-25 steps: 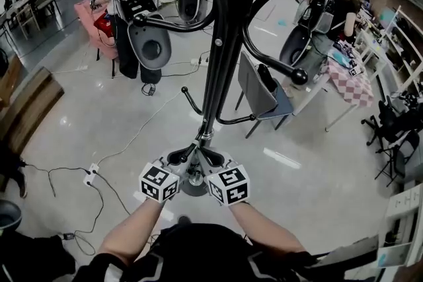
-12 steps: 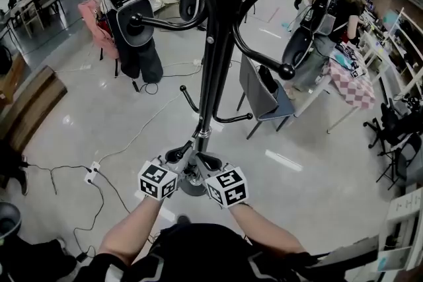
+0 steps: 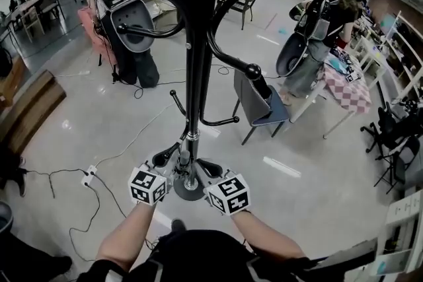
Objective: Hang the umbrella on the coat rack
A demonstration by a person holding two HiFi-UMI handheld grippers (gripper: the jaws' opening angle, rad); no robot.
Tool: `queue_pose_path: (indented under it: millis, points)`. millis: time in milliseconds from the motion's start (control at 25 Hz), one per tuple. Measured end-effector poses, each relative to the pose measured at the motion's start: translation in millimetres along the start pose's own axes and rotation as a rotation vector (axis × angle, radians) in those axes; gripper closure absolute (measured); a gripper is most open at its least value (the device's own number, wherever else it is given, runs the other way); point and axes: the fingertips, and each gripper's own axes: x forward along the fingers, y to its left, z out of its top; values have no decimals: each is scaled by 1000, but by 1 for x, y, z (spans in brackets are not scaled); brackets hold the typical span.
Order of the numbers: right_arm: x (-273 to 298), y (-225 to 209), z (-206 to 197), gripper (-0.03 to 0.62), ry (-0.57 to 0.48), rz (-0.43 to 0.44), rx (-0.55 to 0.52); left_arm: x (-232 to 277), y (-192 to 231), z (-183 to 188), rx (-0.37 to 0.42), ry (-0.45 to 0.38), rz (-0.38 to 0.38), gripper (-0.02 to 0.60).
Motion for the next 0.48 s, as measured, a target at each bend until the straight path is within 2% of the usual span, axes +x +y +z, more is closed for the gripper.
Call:
queue_pose_path:
  millis: [120, 480]
  points:
    - [-15, -2, 2, 579, -10, 1, -11, -9, -1, 6, -4, -24, 45, 569]
    - [-56, -12, 8, 579, -53, 10, -15, -31, -24, 4, -16, -30, 114, 569]
